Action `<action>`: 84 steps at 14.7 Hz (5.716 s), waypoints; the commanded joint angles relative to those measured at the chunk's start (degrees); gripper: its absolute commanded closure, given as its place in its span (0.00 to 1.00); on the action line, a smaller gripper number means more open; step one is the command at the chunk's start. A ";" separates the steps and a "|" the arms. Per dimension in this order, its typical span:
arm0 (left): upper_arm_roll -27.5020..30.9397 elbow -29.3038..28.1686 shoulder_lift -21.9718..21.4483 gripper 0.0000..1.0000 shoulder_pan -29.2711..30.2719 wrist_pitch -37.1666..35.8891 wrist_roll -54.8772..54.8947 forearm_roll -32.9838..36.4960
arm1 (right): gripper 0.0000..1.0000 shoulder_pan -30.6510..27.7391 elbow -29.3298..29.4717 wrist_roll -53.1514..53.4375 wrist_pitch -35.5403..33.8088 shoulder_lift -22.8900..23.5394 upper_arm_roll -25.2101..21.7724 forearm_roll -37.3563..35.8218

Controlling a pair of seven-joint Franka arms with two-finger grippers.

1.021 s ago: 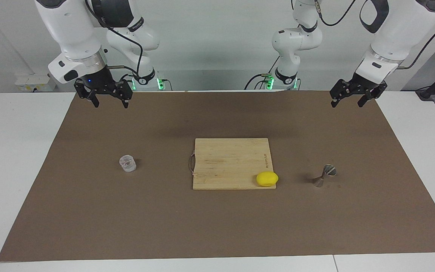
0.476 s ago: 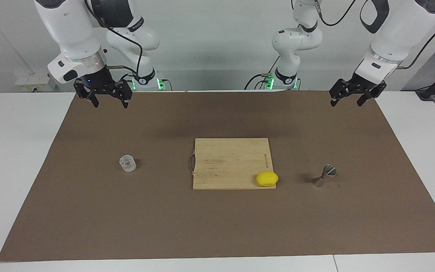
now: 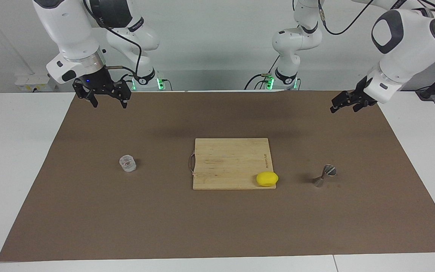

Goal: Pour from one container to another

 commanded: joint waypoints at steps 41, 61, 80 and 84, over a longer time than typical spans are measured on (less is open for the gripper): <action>3.75 -17.90 14.30 0.62 2.77 33.77 -59.25 -65.01 | 0.00 -0.95 -0.68 -1.16 0.37 -0.62 0.32 1.05; -4.42 -10.25 10.60 1.00 -16.28 40.51 -72.61 -67.02 | 0.01 -0.07 -0.86 -0.55 0.55 -0.79 0.41 1.05; -4.42 -12.45 15.79 1.00 -35.54 64.00 -72.26 -74.50 | 0.00 -7.62 -8.41 64.76 14.35 6.49 0.24 13.60; -4.42 -12.45 16.23 1.00 -35.73 65.41 -72.34 -74.59 | 0.00 -10.79 -9.47 61.78 15.75 10.45 0.24 16.51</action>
